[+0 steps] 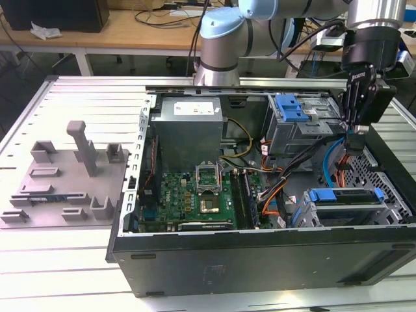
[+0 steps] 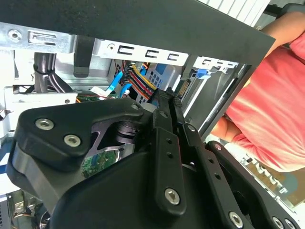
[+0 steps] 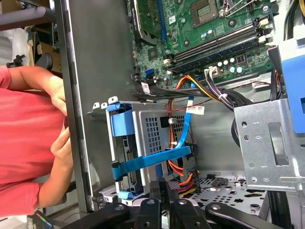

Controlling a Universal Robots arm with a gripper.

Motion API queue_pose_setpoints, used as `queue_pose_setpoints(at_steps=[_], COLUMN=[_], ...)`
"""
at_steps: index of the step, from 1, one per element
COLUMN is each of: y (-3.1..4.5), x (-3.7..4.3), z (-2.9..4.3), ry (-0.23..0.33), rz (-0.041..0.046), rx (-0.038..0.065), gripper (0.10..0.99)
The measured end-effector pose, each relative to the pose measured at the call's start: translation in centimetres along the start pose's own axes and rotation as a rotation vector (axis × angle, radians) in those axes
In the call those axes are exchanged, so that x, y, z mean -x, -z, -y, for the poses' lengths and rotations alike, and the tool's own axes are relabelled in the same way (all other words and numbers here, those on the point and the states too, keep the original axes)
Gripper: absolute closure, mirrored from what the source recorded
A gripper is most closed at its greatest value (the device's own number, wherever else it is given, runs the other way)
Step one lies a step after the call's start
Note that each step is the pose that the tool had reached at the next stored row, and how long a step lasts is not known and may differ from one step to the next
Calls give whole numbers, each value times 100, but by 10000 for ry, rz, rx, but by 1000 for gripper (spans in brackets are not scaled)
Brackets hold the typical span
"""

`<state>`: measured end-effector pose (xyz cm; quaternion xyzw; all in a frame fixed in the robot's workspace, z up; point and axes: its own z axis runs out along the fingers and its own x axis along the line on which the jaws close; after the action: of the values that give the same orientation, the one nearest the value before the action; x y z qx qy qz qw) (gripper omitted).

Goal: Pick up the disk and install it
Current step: 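Insert the first disk wire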

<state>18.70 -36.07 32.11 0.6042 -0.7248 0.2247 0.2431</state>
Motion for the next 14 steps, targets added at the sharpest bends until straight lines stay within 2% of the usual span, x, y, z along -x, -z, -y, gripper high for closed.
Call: queue_pose_setpoints(at_steps=[5,6,7,8,9,11,14], y=[-52,-55,-56,-55,-51,-56,-85], x=[-85,-107,-126,-133,-149,-178,-220], z=[14,11,2,-6,-24,-46,-70], ry=[-31,-46,-77,-102,-146,-158,-160], rz=[182,253,363,426,543,590,610], rx=[-30,-46,-79,-108,-159,-171,-171], gripper=[922,922,922,922,922,922,922])
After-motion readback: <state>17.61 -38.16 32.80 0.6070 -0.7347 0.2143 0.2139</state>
